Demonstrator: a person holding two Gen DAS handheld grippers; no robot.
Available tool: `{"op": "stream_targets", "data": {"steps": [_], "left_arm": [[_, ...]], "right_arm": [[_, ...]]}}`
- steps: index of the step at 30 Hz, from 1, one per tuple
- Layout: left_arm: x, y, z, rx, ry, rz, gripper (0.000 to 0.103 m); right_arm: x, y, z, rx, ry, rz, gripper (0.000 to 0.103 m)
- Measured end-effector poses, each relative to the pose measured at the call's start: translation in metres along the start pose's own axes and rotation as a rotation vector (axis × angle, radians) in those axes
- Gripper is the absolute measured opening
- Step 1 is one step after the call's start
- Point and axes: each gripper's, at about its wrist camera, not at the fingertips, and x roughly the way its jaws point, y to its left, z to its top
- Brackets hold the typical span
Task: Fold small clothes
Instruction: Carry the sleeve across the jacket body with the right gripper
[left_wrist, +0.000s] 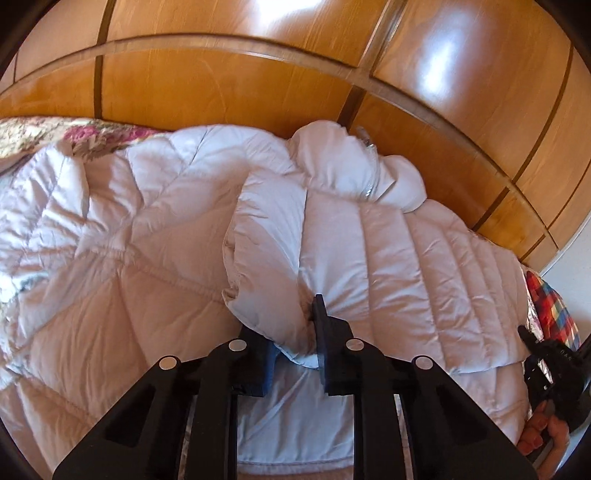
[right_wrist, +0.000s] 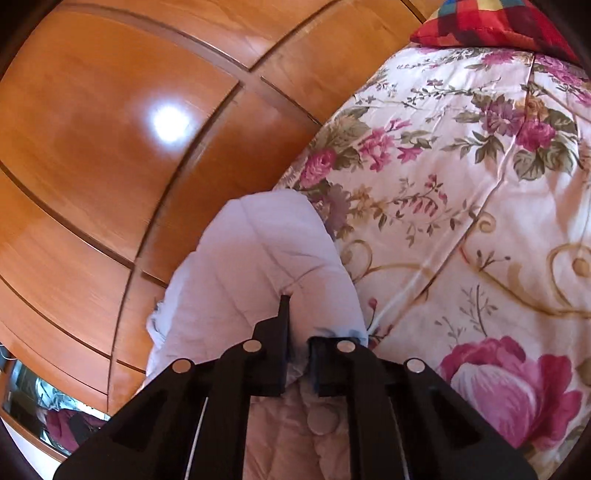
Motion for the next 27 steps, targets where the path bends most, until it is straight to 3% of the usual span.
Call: {"op": "stream_targets", "data": {"steps": [10,13,16,18,22,26,27], "left_arm": [[-0.012,0.019,-0.006,-0.037,-0.01,-0.024,0.021],[-0.035,0.031,-0.009,-0.057,-0.03,-0.034,0.03],[-0.063,0.05,-0.013,-0.086,-0.063,-0.022,0.045],[-0.082,0.069,-0.018,-0.098,-0.095,0.005,0.058],[-0.111,0.111,-0.026,-0.114,-0.133,0.079,0.058],[-0.132,0.16,-0.035,-0.265,-0.162,0.107,0.058],[-0.135,0.171,-0.038,-0.3,-0.165,0.11,0.063]], "right_arm": [[0.002,0.001,-0.004,-0.026,-0.009,-0.046,0.022],[0.003,0.005,-0.005,-0.041,-0.013,-0.055,0.028],[0.001,0.017,-0.007,-0.086,0.006,-0.071,0.05],[-0.005,0.032,-0.009,-0.136,0.026,-0.139,0.058],[-0.031,0.054,-0.027,-0.161,0.024,-0.217,0.063],[-0.048,0.093,-0.058,-0.371,-0.03,-0.248,0.064],[-0.048,0.106,-0.069,-0.454,-0.04,-0.245,0.066]]}}
